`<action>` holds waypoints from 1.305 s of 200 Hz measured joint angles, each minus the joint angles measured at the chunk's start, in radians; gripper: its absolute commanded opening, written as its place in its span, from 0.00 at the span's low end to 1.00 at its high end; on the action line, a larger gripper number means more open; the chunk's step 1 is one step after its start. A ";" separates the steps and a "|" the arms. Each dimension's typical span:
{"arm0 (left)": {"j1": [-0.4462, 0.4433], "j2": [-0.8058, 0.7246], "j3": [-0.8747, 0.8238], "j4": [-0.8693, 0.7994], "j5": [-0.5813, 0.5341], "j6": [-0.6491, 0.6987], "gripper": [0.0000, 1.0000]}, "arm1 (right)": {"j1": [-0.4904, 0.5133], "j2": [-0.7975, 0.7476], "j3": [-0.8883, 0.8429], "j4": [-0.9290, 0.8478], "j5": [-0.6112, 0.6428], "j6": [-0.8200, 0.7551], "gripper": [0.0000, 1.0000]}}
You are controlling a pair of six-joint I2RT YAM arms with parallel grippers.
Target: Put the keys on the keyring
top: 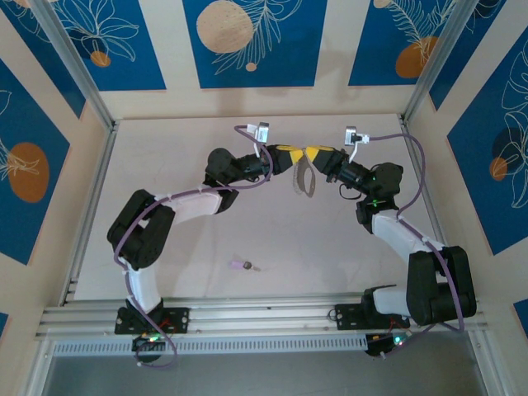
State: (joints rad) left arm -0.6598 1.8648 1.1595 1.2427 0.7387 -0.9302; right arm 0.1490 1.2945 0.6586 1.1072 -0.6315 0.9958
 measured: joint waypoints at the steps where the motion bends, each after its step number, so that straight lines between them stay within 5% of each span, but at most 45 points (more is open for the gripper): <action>1: 0.000 0.000 0.000 0.000 0.000 0.000 0.00 | 0.000 0.000 0.000 0.000 0.000 0.000 0.05; 30: -0.001 0.000 0.000 -0.002 0.000 0.013 0.00 | -0.008 -0.005 0.000 -0.018 0.000 0.006 0.33; 82: -0.002 -0.024 -0.045 -0.047 -0.004 0.073 0.00 | -0.085 -0.254 -0.044 -0.297 0.090 -0.024 0.61; 126: 0.005 -0.124 -0.110 -0.131 0.000 0.151 0.00 | -0.088 -0.559 -0.102 -0.669 0.211 -0.131 0.52; 167: 0.022 -0.223 -0.142 -0.214 0.000 0.232 0.00 | -0.029 -0.598 -0.148 -0.909 0.194 -0.164 0.41; 222: 0.077 -0.399 -0.241 -0.384 -0.035 0.353 0.00 | 0.343 -0.579 -0.237 -1.136 0.336 -0.202 0.42; 261: 0.101 -0.545 -0.278 -0.539 -0.076 0.445 0.00 | 0.573 -0.415 -0.246 -1.165 0.509 -0.213 0.37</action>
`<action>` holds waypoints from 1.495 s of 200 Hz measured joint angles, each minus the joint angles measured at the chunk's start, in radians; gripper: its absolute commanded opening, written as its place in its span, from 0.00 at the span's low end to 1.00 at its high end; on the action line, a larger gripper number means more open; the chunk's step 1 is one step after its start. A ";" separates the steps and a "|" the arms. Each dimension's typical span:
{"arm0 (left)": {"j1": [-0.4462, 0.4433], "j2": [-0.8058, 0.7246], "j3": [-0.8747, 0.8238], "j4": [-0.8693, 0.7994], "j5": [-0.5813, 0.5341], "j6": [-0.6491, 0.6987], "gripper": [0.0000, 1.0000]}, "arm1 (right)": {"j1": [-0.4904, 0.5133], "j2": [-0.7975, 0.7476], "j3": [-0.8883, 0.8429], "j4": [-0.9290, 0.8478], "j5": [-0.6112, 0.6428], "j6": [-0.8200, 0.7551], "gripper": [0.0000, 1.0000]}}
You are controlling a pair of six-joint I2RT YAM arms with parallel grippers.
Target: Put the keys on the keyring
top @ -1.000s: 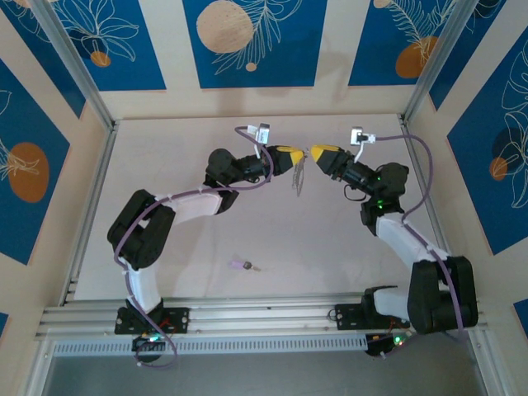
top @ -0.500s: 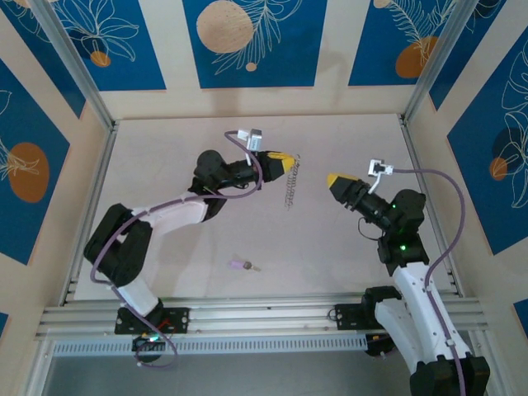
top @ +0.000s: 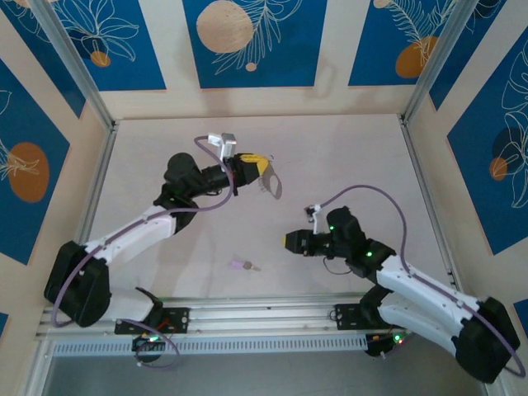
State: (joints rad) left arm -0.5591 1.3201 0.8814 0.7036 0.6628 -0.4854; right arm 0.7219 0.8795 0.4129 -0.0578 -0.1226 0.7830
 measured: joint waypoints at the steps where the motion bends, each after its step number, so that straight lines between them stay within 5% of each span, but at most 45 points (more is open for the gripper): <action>1: 0.000 -0.002 -0.001 -0.002 0.000 0.000 0.00 | 0.008 0.010 0.001 0.000 0.005 -0.002 0.36; 51: 0.059 -0.084 -0.054 -0.065 -0.021 0.037 0.00 | 0.202 0.343 0.175 -0.065 0.154 -0.096 0.29; 139: 0.197 -0.097 -0.110 -0.076 -0.032 0.020 0.00 | 0.373 0.774 0.447 -0.092 0.279 -0.164 0.29; 214: 0.217 -0.113 -0.124 -0.057 -0.024 0.012 0.00 | 0.398 0.845 0.493 -0.106 0.327 -0.175 0.28; 267: 0.219 -0.113 -0.127 -0.048 -0.020 -0.006 0.00 | 0.397 0.886 0.526 -0.085 0.345 -0.186 0.00; 299: 0.219 -0.113 -0.127 -0.035 -0.016 -0.011 0.00 | 0.380 0.874 0.514 -0.084 0.349 -0.189 0.00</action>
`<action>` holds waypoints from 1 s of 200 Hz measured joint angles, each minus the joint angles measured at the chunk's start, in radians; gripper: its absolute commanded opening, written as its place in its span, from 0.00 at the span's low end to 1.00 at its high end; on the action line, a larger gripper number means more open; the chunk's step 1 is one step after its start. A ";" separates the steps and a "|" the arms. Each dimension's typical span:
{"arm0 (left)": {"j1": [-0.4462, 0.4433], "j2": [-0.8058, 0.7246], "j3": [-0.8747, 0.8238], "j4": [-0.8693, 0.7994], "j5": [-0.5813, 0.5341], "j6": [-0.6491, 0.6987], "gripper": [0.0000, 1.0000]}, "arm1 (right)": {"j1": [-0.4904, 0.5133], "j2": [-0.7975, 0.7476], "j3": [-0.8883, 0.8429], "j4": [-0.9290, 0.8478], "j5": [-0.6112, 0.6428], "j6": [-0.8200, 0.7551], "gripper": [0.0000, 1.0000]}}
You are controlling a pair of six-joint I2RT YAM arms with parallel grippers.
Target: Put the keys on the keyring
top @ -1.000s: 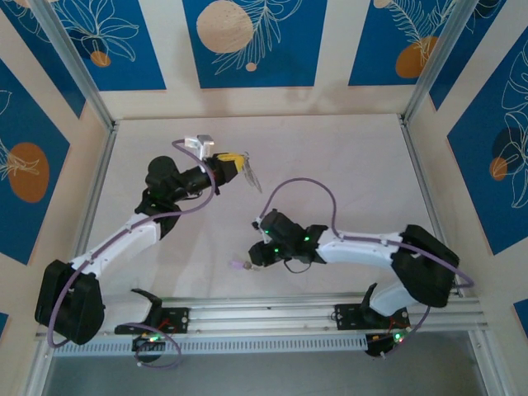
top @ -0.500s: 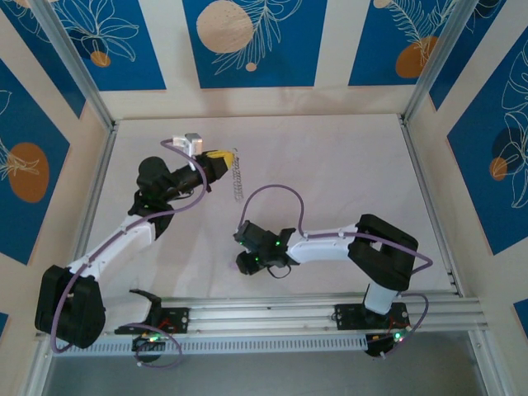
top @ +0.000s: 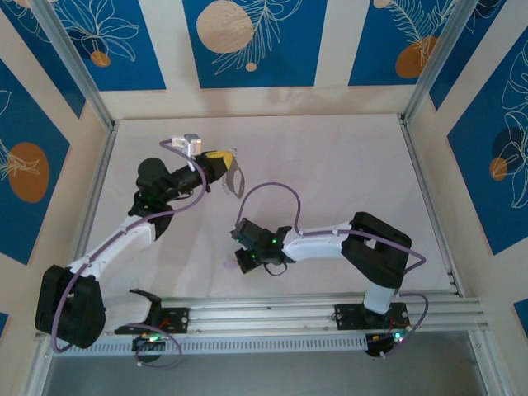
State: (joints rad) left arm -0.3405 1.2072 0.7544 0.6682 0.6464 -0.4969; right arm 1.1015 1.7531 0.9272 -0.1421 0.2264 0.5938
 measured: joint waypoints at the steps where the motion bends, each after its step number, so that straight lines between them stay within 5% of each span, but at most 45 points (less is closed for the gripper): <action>1: 0.000 0.000 0.000 0.000 0.000 0.000 0.00 | -0.002 -0.002 -0.003 0.001 0.000 0.000 0.00; 51: 0.000 0.001 0.000 0.006 0.007 -0.003 0.00 | -0.111 -0.219 -0.150 -0.011 0.019 0.004 0.00; 77: 0.000 0.011 0.000 0.023 0.008 -0.014 0.00 | -0.145 -0.293 -0.182 0.003 0.016 -0.006 0.30; 100: 0.000 0.020 0.000 0.033 0.008 -0.021 0.00 | -0.140 -0.291 -0.188 0.033 -0.025 -0.024 0.40; 200: 0.000 0.034 0.000 0.034 0.014 -0.026 0.00 | -0.047 -0.055 -0.064 0.090 -0.099 -0.136 0.41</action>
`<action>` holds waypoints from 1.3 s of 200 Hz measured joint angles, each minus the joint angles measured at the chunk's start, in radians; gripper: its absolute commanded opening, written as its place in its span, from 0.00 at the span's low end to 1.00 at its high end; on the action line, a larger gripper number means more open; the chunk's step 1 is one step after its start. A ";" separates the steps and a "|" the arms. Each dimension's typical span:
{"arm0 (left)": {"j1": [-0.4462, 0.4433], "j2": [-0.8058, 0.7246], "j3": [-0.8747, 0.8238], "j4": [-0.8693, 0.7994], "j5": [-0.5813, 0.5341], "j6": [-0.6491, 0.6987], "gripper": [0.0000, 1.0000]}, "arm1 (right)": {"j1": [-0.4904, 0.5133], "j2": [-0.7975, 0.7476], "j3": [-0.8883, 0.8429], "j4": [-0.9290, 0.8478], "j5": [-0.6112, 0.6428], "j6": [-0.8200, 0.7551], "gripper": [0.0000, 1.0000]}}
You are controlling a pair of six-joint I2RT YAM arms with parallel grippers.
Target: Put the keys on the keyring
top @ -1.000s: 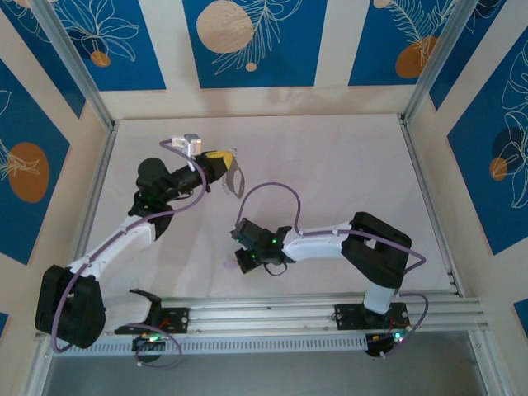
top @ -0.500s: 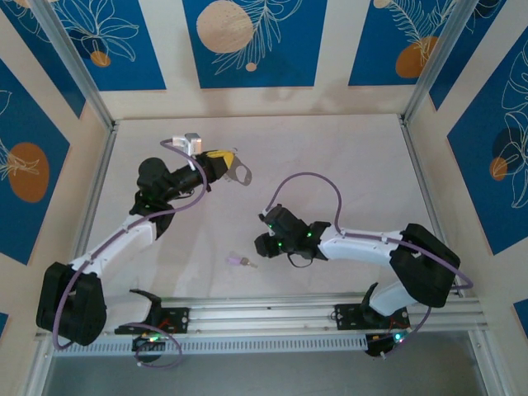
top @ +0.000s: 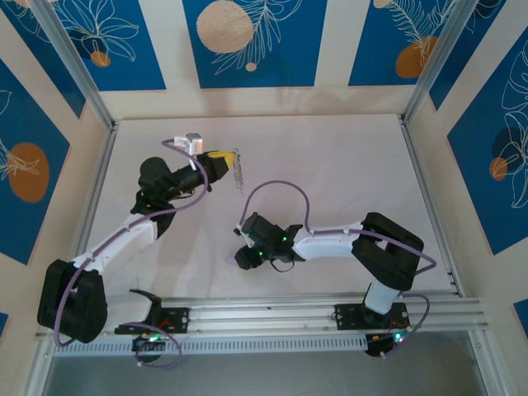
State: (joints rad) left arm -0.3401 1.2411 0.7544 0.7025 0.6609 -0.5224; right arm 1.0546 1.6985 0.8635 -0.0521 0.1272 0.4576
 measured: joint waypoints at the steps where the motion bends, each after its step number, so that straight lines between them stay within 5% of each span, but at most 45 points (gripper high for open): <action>1: 0.000 0.000 0.000 0.000 0.000 0.000 0.00 | 0.000 0.002 0.002 0.000 0.000 -0.001 0.41; 62: 0.000 0.010 0.000 0.003 0.000 -0.003 0.00 | 0.034 0.076 0.065 -0.013 0.019 -0.043 0.37; 121: 0.000 0.013 0.000 0.016 0.000 -0.004 0.00 | 0.054 0.091 0.069 -0.018 0.051 -0.059 0.00; 205: 0.001 0.013 0.000 0.017 0.004 -0.022 0.00 | -0.085 -0.134 -0.124 -0.027 0.111 -0.019 0.00; 232: 0.001 0.023 0.001 0.025 0.009 -0.026 0.00 | -0.107 -0.211 -0.145 -0.039 0.110 -0.001 0.37; 260: 0.001 0.037 0.001 0.042 0.011 -0.030 0.00 | -0.058 -0.215 -0.142 -0.040 0.109 0.013 0.47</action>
State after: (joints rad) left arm -0.3389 1.2778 0.7555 0.7441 0.6720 -0.5522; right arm 0.9966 1.4837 0.7219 -0.0917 0.2363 0.4702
